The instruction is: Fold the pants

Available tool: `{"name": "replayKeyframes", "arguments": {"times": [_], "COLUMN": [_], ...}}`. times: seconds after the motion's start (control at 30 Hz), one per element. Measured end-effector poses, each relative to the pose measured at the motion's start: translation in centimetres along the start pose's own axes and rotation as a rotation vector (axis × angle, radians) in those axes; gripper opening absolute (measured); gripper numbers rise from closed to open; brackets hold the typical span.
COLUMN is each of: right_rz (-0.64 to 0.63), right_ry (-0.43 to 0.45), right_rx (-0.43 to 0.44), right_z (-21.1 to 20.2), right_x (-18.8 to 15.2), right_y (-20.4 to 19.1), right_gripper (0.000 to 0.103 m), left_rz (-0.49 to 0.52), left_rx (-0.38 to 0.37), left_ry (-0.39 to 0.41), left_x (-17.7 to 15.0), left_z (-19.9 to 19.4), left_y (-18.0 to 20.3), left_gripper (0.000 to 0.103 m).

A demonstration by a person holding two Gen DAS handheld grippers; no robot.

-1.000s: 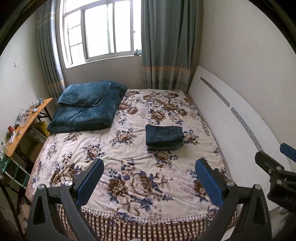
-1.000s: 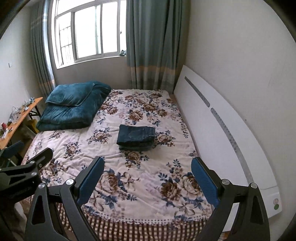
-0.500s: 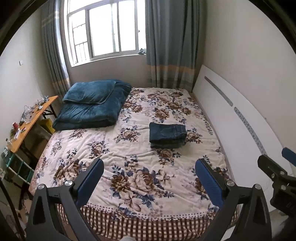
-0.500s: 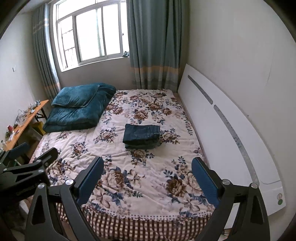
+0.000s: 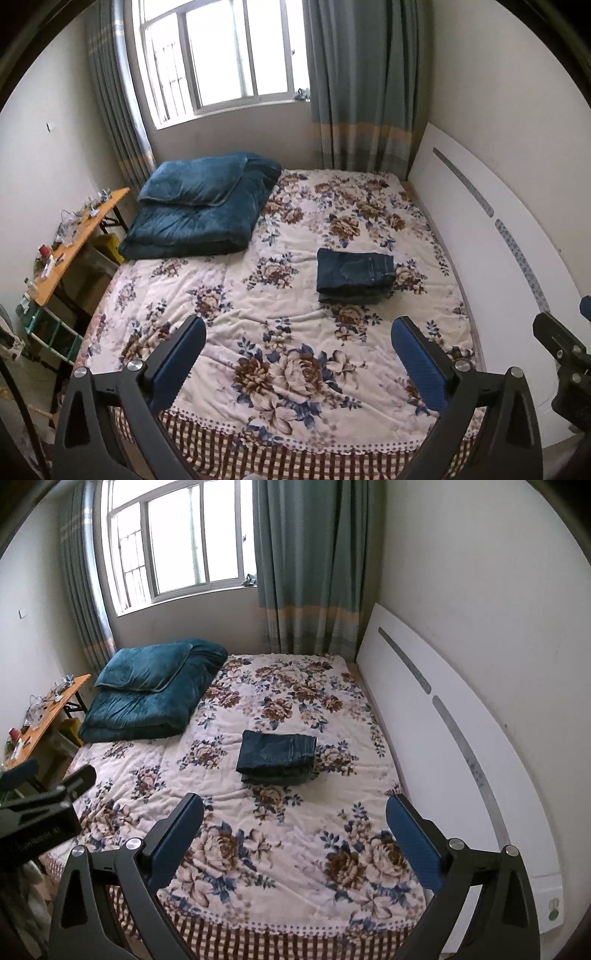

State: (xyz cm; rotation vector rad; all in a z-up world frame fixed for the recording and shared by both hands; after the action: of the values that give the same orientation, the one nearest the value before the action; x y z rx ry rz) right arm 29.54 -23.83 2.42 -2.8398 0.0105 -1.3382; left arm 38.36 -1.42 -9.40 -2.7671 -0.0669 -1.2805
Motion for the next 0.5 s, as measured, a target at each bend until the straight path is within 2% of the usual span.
{"name": "replayKeyframes", "arguments": {"times": [0.23,0.5], "right_rz": [0.001,0.009], "right_ry": [-0.054,-0.092], "right_rx": [0.001,0.016], "right_z": [3.7,6.2], "right_x": [1.1,0.9], "right_y": [0.3,0.4], "right_gripper": [0.101,0.101], "left_rz": [-0.009,-0.015], "left_rx": [0.018,0.038], "left_ry": [-0.033,-0.067], "left_x": [1.0,0.6], "left_z": [2.2,3.8], "left_y": [0.3,0.1], "left_gripper": [0.102,0.102]}}
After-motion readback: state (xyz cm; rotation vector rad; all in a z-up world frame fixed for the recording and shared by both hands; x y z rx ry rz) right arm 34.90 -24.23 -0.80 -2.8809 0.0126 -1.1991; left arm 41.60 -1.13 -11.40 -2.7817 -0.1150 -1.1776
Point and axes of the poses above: each gripper's, at about its wrist camera, not at the fingertips, and z roughly the way its jaws point, y to its right, x to its top, the point moved 10 cm from there along z, roughly the way its jaws point, and after that the axes turned 6 degrees about y, right-handed, at the moved point
